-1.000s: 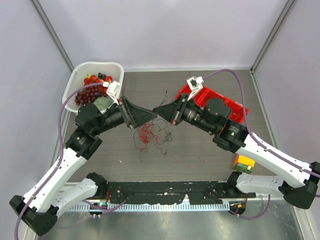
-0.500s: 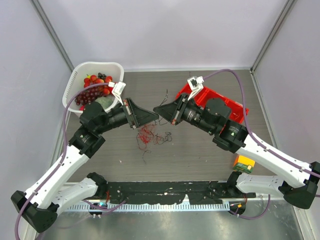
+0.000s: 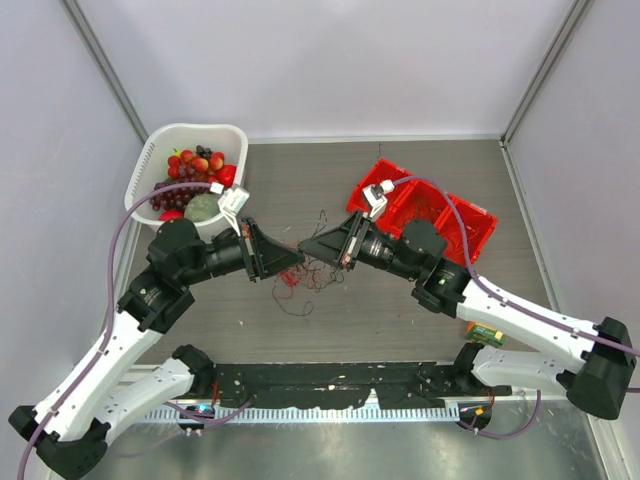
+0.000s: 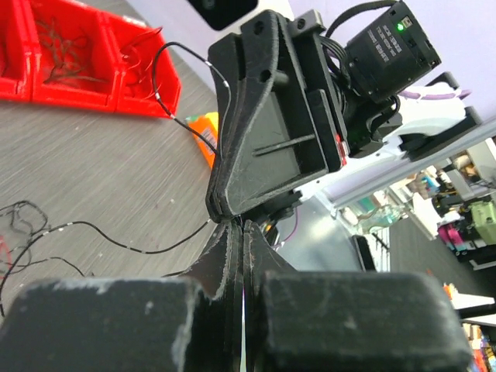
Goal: Untangle the cables
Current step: Untie the cable.
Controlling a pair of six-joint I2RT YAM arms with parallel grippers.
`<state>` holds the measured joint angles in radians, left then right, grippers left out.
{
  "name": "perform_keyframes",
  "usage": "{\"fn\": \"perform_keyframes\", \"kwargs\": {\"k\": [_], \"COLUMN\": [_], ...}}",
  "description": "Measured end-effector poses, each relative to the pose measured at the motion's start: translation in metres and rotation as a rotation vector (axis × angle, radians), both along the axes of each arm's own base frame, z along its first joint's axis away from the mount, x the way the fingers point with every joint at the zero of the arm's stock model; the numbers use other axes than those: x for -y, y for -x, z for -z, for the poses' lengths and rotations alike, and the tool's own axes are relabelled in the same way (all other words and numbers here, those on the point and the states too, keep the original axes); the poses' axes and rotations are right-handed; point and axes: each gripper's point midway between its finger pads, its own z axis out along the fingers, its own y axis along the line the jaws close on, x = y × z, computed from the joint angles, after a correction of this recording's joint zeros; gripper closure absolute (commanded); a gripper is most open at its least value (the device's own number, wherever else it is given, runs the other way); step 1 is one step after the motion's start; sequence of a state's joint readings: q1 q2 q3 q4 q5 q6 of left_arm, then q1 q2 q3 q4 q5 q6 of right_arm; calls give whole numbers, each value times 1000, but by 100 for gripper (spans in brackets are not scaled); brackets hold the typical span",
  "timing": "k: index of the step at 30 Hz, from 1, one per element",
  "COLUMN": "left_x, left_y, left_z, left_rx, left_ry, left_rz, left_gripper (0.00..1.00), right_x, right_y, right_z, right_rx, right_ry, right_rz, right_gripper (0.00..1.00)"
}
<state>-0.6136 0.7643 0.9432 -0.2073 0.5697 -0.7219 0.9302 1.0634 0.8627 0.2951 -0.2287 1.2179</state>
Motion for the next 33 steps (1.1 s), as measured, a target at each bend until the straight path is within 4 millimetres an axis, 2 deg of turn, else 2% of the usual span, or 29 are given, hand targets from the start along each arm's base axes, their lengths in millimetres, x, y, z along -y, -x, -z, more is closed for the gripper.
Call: {"fn": "perform_keyframes", "kwargs": {"k": [1,3,4,5,6,8,9,11,14,18,21,24,27,30,33], "left_x": [-1,-1,-1,-1,-1,-1,-1,-2,-5,-10,-14,-15,-14,-12,-10], "left_y": [1,1,1,2,2,3,5,5,4,2,-1,-5,-8,-12,-14], "left_z": [4,10,12,13,13,9,6,3,2,-1,-4,-4,1,9,13], "left_rx": [-4,-11,-17,-19,-19,-9,0,8,-3,-21,-42,-74,-109,-157,-191], "left_ry": [-13,-36,-42,-46,-46,-42,-40,-43,-55,-71,-90,-119,-147,-186,-212], "left_rz": [2,6,9,11,15,20,23,20,-1,-42,-71,-94,-98,-98,-93], "left_gripper": [100,100,100,100,100,100,100,100,100,100,100,100,100,100,100], "right_x": [-1,-6,-7,-8,-8,-8,-4,4,28,59,74,84,74,45,16], "right_y": [2,1,1,0,1,6,5,3,-2,-11,-10,-9,-2,13,24], "right_z": [3,9,10,11,12,18,22,29,41,58,56,36,8,-15,-19], "right_rx": [-33,-113,-137,-161,-169,-175,-166,-141,-47,112,246,412,596,766,890], "right_ry": [-22,-61,-71,-83,-84,-59,-34,11,127,363,500,583,610,616,625], "right_rz": [-20,-57,-65,-78,-89,-125,-127,-126,-109,-66,-49,-34,-50,-112,-164], "right_gripper": [97,83,71,63,48,32,29,27,27,27,26,26,26,26,26]}}
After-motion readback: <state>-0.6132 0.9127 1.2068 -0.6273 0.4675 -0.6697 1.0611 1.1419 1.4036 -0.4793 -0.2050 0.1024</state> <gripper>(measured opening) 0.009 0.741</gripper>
